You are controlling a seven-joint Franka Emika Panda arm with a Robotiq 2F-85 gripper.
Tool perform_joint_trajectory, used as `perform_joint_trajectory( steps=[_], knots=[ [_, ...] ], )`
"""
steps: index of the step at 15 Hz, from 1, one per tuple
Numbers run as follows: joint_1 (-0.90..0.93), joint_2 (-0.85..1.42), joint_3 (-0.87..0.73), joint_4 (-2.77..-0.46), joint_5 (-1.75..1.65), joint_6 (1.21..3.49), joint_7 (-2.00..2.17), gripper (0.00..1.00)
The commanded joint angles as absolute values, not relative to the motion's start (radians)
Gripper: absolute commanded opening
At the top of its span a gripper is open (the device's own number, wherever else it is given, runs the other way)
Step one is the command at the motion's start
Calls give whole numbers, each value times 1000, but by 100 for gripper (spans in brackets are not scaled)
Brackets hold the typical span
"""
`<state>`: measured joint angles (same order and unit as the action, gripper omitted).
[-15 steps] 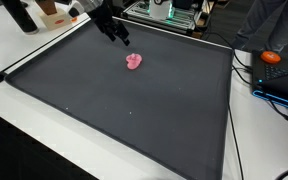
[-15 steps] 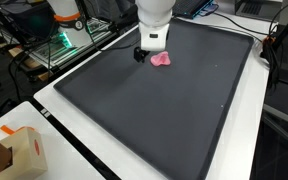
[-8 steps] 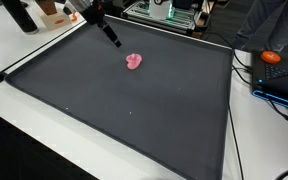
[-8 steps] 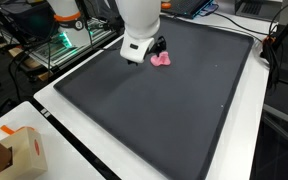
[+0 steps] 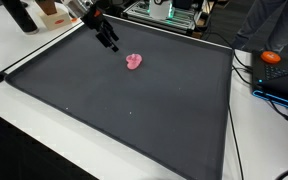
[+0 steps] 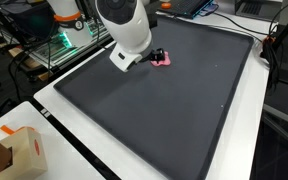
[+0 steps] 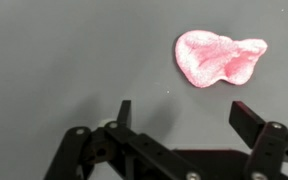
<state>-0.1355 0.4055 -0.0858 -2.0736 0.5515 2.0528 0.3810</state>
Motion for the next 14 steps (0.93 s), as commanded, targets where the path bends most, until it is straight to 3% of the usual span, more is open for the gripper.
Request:
perform_joint_trajectory(
  steps=[1, 14],
  knots=[
    [-151, 438, -92, -2056, 647, 1990, 464, 100],
    [-120, 498, -106, -1982, 672, 1941, 472, 100]
  ],
)
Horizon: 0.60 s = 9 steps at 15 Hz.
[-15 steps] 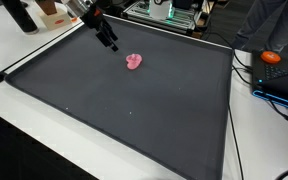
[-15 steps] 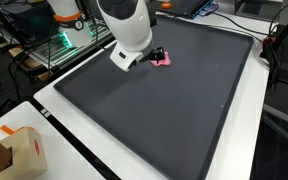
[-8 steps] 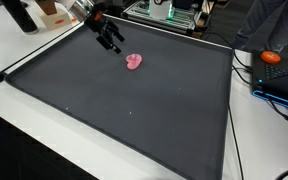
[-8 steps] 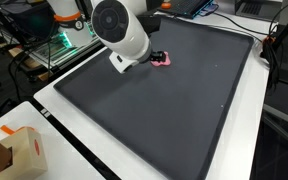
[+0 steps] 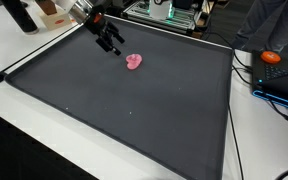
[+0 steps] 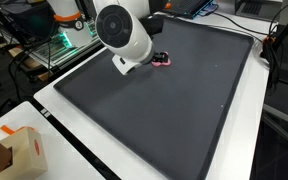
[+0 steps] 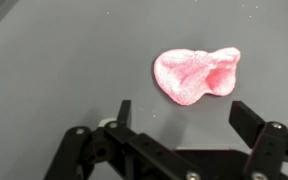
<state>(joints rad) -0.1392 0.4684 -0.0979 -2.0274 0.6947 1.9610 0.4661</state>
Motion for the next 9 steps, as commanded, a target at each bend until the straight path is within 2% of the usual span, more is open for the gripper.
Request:
perform_joint_trajectory(
  steps=[1, 9],
  knots=[
    [-112, 505, -106, -1967, 654, 1944, 471, 100],
    [-36, 571, -86, -1827, 438, 1913, 483, 100]
  ],
)
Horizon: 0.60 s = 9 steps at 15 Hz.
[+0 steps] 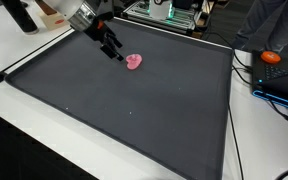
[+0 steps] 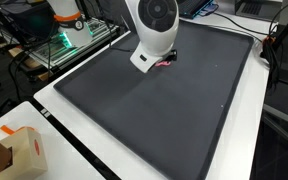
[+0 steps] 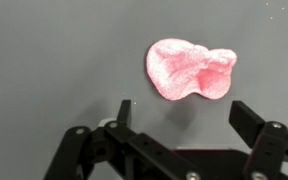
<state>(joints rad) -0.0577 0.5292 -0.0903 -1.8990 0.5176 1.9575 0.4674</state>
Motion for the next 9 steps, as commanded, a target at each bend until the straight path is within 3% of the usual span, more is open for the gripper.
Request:
perform_joint_trajectory(
  steps=[1, 9],
  knots=[
    [-28, 579, -83, -1808, 415, 1906, 479, 100],
    [19, 651, -49, -1654, 220, 1826, 328, 100]
  ],
)
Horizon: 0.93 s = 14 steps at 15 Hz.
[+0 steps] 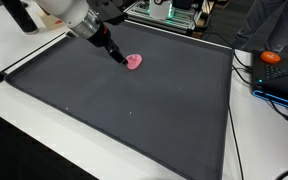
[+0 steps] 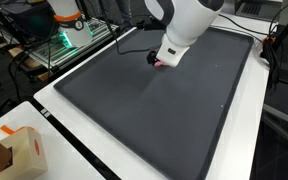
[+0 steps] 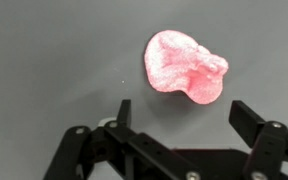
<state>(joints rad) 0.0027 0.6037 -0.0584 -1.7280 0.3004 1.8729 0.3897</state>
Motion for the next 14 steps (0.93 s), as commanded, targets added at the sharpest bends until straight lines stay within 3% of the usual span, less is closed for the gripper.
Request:
perform_joint_trajectory(
  steps=[1, 14],
  knots=[
    [25, 659, -42, -1639, 197, 1820, 299, 100],
    [121, 680, 55, -1592, -71, 1842, -83, 100]
  ],
)
